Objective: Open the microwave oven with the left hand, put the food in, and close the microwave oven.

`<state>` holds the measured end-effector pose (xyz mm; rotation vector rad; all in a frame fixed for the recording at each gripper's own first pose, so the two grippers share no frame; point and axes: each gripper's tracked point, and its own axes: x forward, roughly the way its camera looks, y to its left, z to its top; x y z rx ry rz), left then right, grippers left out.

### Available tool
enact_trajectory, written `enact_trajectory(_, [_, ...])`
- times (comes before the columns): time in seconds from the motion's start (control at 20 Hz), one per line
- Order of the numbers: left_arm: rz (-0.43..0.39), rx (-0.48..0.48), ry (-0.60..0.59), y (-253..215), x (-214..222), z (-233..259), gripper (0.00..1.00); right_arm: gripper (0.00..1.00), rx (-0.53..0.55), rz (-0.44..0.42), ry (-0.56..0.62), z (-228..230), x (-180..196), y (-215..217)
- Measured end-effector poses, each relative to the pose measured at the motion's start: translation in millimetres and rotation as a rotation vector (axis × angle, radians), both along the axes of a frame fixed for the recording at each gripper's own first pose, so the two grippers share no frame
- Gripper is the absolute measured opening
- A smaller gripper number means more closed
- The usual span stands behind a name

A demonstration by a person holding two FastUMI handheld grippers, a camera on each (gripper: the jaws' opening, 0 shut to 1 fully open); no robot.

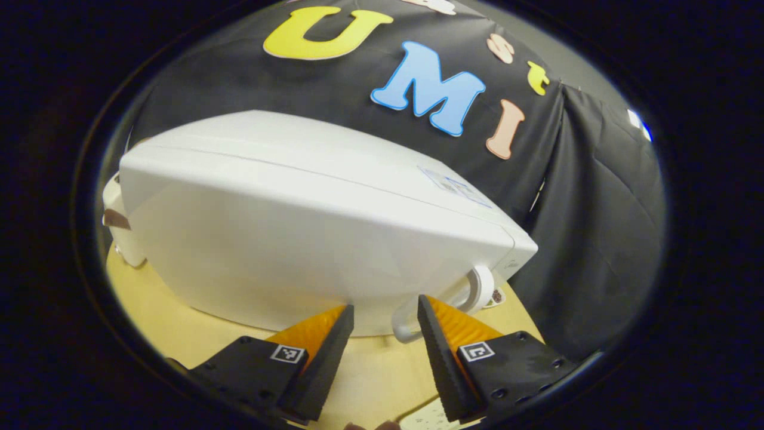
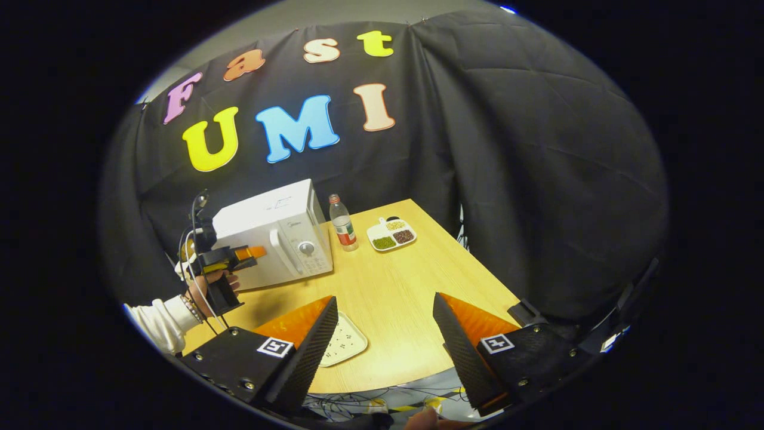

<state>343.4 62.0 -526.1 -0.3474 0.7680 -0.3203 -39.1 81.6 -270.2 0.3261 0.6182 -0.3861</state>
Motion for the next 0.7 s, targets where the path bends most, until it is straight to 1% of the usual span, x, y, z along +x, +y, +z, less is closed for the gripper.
enact_trajectory(0.05, [0.014, -0.003, 0.010, -1, -1, 5, 0.79, 0.98, -0.001, 0.011, -0.009, 3, -4, -2])
enact_trajectory(0.1, [0.020, -0.005, 0.000, -3, -3, 14, 0.81, 0.98, 0.000, 0.024, -0.023, 5, -8, -4])
enact_trajectory(0.15, [0.027, 0.002, -0.030, -4, -7, 27, 0.84, 0.98, -0.001, 0.036, -0.032, 6, -15, -6])
enact_trajectory(0.2, [0.026, 0.006, -0.053, -6, -19, 35, 0.79, 0.98, -0.005, 0.047, -0.035, 5, -22, -11])
enact_trajectory(0.3, [0.008, 0.028, -0.052, -5, -71, 48, 0.92, 0.98, -0.015, 0.075, -0.031, 3, -36, -24])
enact_trajectory(0.35, [0.007, 0.057, -0.054, 0, -102, 51, 0.92, 0.98, -0.021, 0.086, -0.043, 6, -42, -31])
enact_trajectory(0.4, [0.011, 0.086, -0.059, 5, -134, 54, 0.86, 0.98, -0.027, 0.098, -0.071, 13, -44, -38])
enact_trajectory(0.5, [0.041, 0.113, -0.068, 22, -192, 75, 0.85, 0.98, -0.026, 0.131, -0.115, 21, -45, -47])
enact_trajectory(0.6, [0.103, 0.110, -0.084, 36, -239, 110, 0.85, 0.98, -0.022, 0.193, -0.150, 23, -38, -46])
enact_trajectory(0.65, [0.115, 0.094, -0.102, 35, -260, 132, 0.85, 0.98, -0.040, 0.222, -0.162, 26, -32, -50])
enact_trajectory(0.7, [0.125, 0.107, -0.126, 37, -279, 154, 0.85, 0.98, -0.055, 0.252, -0.172, 29, -23, -49])
